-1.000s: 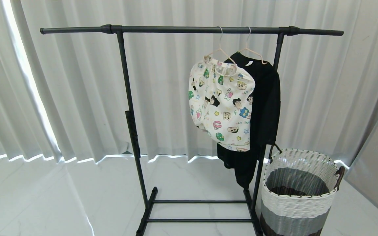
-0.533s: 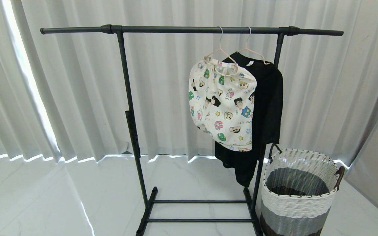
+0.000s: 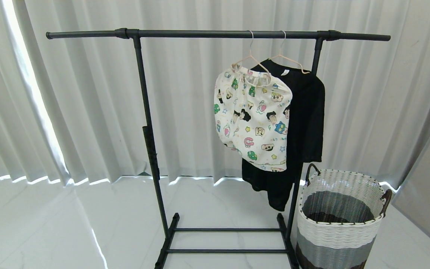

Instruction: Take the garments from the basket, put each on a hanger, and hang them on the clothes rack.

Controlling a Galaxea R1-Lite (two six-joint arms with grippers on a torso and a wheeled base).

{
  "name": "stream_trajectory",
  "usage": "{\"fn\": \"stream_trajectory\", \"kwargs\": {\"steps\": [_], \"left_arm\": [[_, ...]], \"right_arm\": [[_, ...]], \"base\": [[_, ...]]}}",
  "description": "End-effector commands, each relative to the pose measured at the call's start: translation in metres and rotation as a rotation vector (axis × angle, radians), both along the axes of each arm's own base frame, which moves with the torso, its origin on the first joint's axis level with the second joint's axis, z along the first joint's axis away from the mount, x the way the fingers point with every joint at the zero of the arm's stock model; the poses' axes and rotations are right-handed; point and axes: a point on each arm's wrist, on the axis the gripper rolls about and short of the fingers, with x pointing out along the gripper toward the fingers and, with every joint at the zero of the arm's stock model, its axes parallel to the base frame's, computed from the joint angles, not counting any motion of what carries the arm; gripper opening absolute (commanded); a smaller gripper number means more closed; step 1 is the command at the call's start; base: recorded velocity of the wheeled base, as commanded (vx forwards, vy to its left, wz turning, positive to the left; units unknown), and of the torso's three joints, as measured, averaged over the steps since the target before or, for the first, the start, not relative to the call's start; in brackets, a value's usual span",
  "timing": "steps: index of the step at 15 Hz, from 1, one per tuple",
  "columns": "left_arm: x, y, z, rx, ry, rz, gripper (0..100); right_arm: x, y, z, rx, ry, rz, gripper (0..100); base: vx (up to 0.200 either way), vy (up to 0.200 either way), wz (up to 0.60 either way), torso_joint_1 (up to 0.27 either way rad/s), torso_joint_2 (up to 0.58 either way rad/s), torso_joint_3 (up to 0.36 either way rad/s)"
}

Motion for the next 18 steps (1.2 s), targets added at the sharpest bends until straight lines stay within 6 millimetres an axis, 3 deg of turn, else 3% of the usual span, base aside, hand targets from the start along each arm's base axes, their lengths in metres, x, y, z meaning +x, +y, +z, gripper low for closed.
{"fn": "stream_trajectory", "kwargs": {"steps": [1, 4, 6, 18], "left_arm": [[-0.0001, 0.0001, 0.0000, 0.000, -0.001, -0.001, 100], [0.0002, -0.0007, 0.0001, 0.001, 0.003, 0.048, 100], [0.0001, -0.0038, 0.0001, -0.003, 0.002, 0.251, 100], [-0.0075, -0.0020, -0.0018, -0.013, -0.096, 0.138, 100]], "right_arm": [[0.0000, 0.0000, 0.0000, 0.000, -0.001, 0.001, 100], [0.0000, 0.0000, 0.0000, 0.000, -0.001, 0.001, 100], [0.0000, 0.0000, 0.0000, 0.000, -0.001, 0.001, 100], [0.0000, 0.0000, 0.0000, 0.000, -0.001, 0.001, 100]], "base": [[0.000, 0.000, 0.00, 0.000, 0.00, 0.000], [0.000, 0.000, 0.00, 0.000, 0.00, 0.000], [0.000, 0.000, 0.00, 0.000, 0.00, 0.000], [0.000, 0.000, 0.00, 0.000, 0.00, 0.000]]}}
